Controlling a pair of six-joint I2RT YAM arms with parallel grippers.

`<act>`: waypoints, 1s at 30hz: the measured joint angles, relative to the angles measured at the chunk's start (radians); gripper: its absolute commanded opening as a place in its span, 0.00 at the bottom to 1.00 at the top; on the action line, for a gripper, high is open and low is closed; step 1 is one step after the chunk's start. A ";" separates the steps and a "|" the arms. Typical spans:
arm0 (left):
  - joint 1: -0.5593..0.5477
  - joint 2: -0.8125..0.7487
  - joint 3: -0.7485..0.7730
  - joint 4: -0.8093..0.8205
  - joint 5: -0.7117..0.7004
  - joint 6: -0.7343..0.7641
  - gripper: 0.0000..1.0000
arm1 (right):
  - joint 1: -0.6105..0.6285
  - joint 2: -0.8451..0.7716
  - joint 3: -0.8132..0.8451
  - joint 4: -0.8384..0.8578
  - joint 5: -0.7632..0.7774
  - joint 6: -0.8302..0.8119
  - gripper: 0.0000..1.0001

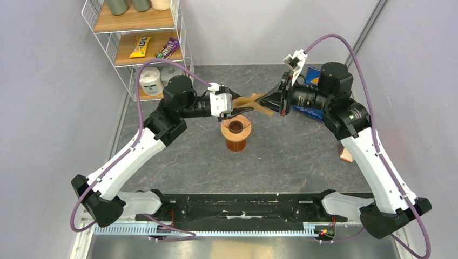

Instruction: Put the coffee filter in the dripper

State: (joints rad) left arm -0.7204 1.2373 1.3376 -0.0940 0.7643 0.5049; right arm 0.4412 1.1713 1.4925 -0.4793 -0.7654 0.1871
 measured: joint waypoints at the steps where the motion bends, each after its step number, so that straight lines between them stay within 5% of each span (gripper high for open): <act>1: 0.000 0.000 0.000 0.000 0.001 0.000 0.31 | 0.000 0.000 0.000 0.000 0.000 -0.003 0.10; 7: 0.000 -0.001 0.000 -0.004 0.008 0.000 0.30 | 0.000 -0.003 0.000 -0.013 0.003 -0.051 0.36; 17: 0.000 -0.001 0.000 -0.061 0.063 0.002 0.33 | 0.000 -0.003 0.045 -0.121 -0.010 -0.288 0.44; 30: 0.000 0.024 0.053 -0.165 0.111 0.002 0.31 | 0.029 0.005 0.113 -0.304 -0.095 -0.632 0.41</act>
State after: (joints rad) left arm -0.7204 1.2613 1.3907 -0.2592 0.8753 0.5064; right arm 0.4698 1.1763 1.6054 -0.7830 -0.8608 -0.4454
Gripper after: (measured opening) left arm 0.327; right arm 0.424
